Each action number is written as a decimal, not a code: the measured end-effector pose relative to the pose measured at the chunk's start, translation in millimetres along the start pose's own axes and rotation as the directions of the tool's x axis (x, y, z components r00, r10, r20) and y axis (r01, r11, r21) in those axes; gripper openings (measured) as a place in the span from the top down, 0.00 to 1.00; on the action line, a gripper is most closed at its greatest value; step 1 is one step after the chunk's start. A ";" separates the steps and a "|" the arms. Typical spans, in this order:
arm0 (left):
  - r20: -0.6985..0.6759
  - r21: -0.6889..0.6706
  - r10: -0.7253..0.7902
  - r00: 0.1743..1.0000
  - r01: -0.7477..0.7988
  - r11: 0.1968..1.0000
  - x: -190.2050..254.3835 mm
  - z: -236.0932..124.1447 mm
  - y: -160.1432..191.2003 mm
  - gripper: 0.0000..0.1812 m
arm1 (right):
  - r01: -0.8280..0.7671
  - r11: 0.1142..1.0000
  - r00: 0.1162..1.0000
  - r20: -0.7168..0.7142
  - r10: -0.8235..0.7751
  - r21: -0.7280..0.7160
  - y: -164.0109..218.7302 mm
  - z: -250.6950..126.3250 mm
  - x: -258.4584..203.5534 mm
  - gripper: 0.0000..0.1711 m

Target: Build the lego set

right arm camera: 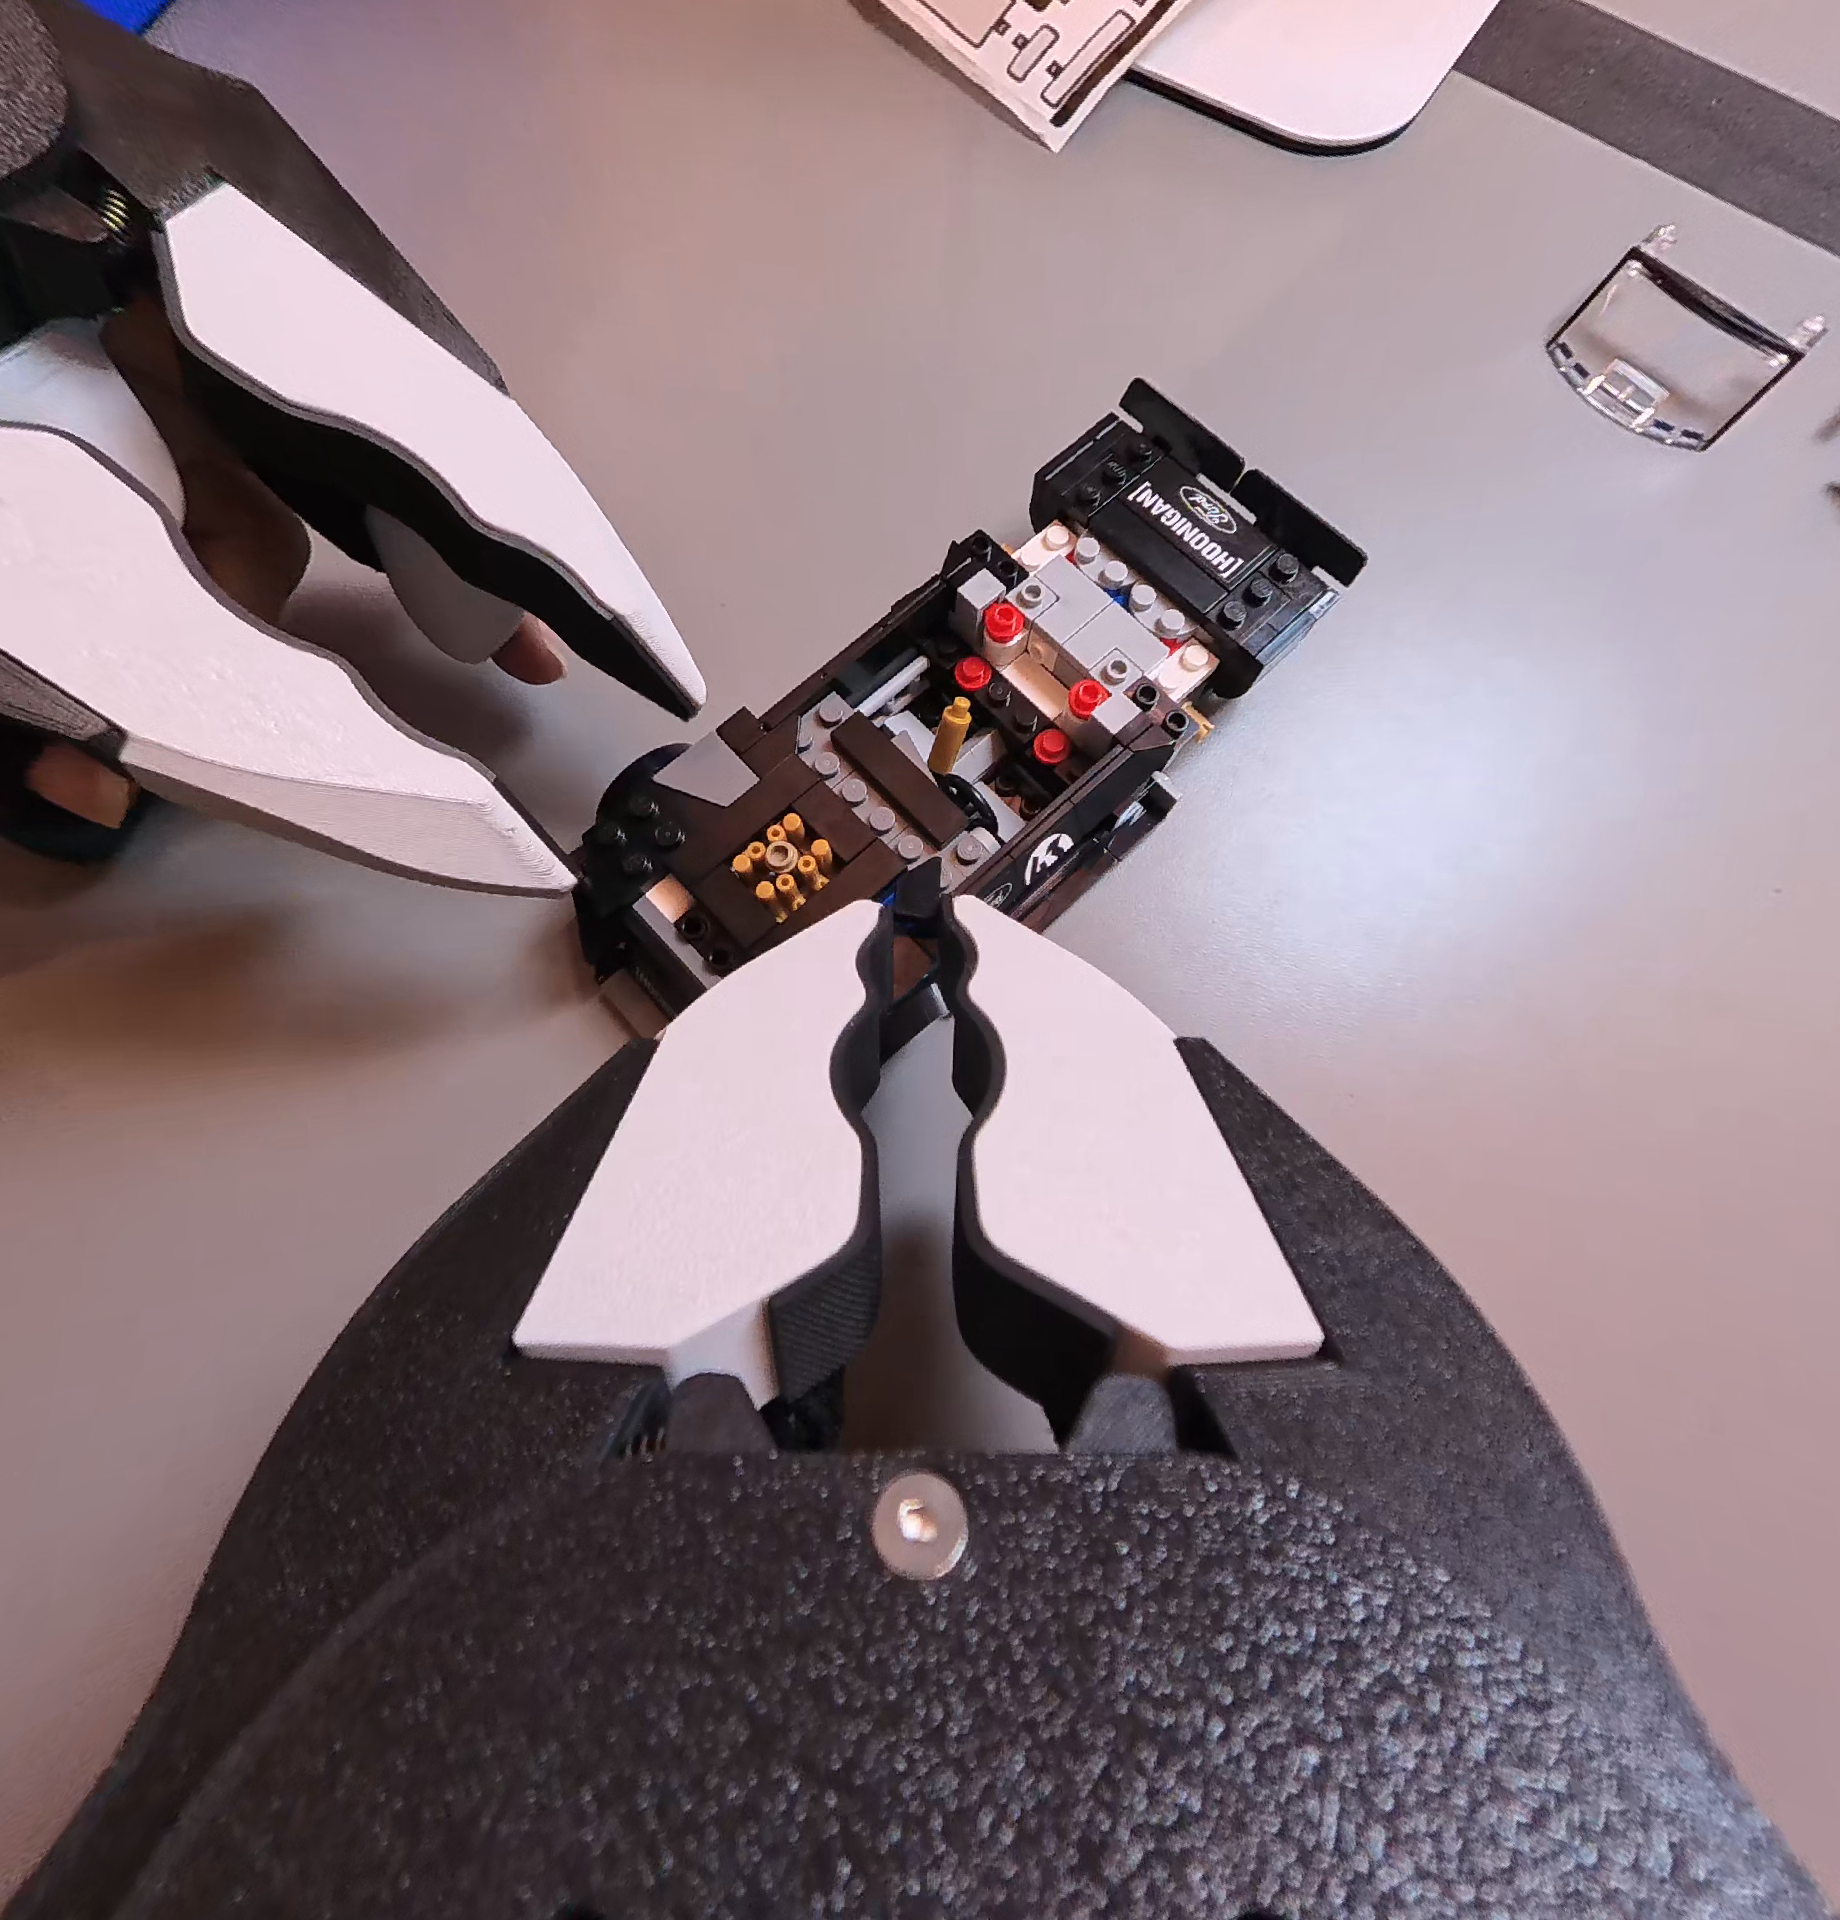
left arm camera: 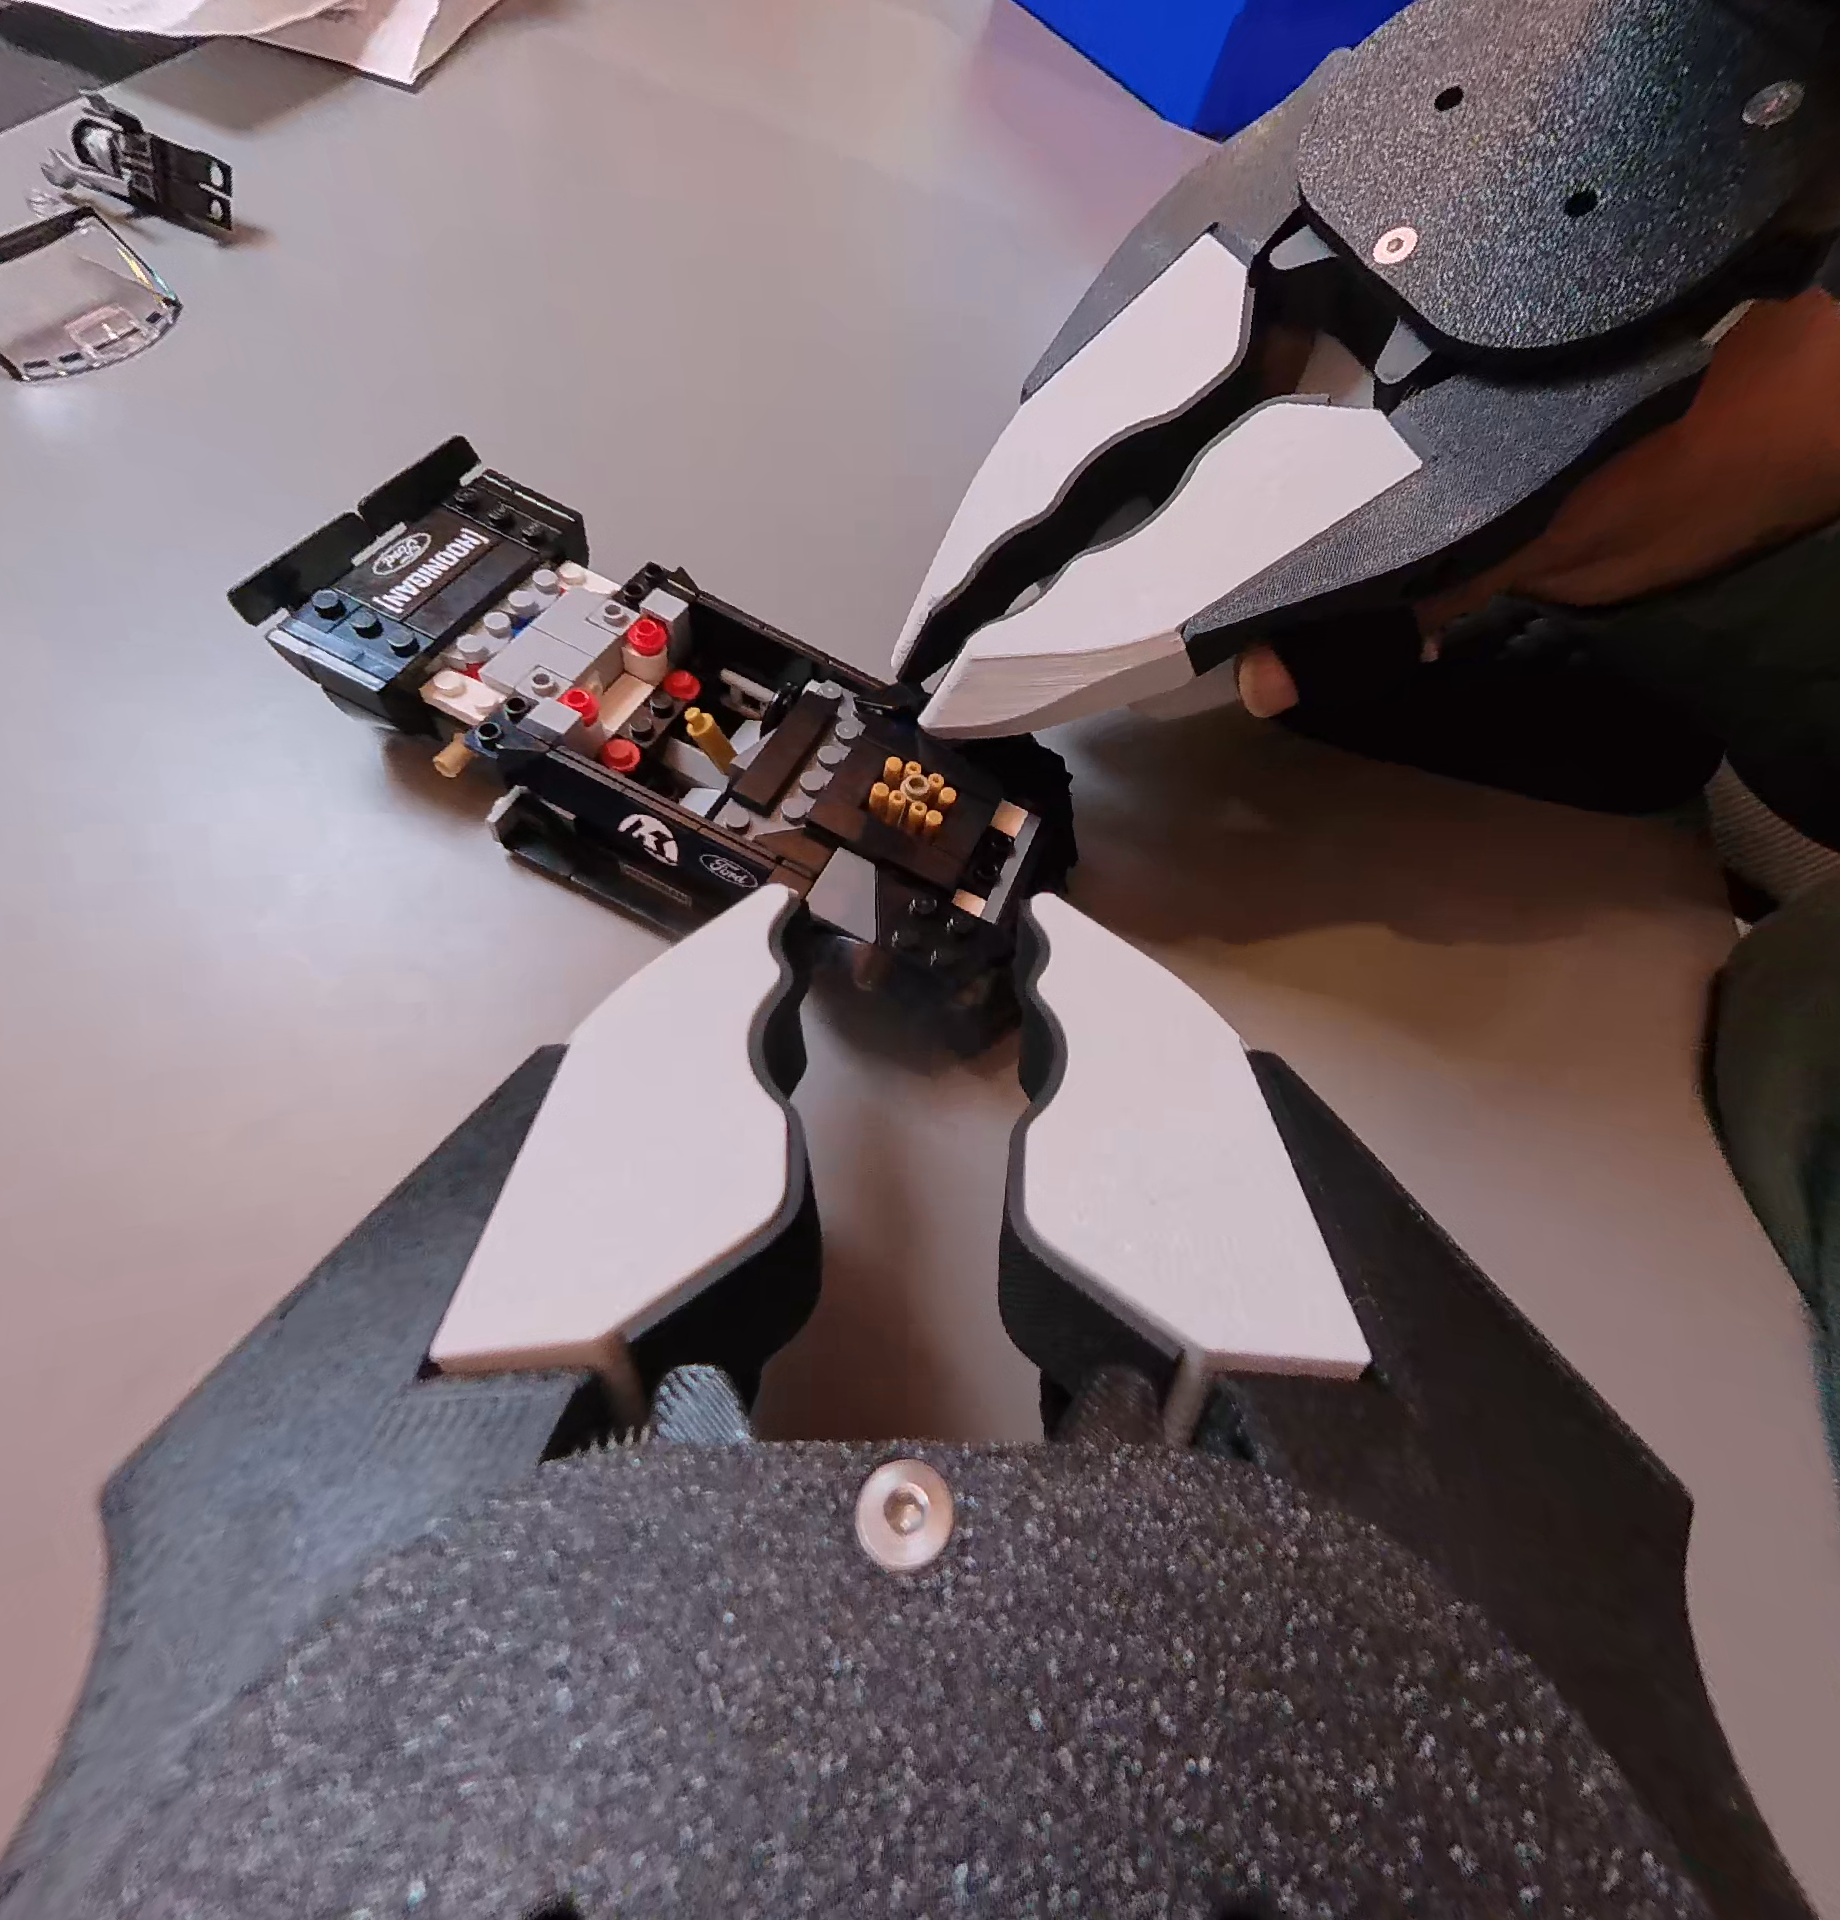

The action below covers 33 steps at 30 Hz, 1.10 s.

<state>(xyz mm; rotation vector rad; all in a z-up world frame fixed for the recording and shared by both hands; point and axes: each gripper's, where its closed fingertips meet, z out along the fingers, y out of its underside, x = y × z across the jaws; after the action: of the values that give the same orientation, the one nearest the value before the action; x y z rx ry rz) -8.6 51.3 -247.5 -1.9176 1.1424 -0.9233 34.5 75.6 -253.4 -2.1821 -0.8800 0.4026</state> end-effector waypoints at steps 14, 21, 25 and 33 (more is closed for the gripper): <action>0.001 -0.017 0.010 1.000 -0.010 1.000 -1.6 1.5 4.2 0.80 | -0.027 1.000 0.999 0.029 0.027 -0.003 0.5 0.1 -1.5 0.95; 0.002 -0.026 0.017 1.000 -0.017 1.000 -1.5 2.2 5.9 0.80 | -0.041 0.999 0.997 0.062 0.041 -0.001 0.1 -0.9 -4.2 0.93; 0.004 -0.031 0.021 1.000 -0.021 0.999 -1.7 2.6 6.8 0.80 | -0.049 0.999 0.995 0.085 0.049 0.005 -0.6 -3.5 -4.5 0.92; 0.008 -0.034 0.026 1.000 -0.025 0.999 -2.4 2.6 7.5 0.80 | -0.075 0.997 0.987 0.141 0.072 0.011 1.6 -7.8 -4.5 0.92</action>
<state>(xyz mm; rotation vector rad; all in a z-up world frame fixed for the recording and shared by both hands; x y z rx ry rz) -10.2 51.3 -255.6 -1.9281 1.1824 -0.8868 36.0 67.7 -249.2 -2.1965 -0.8696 0.6036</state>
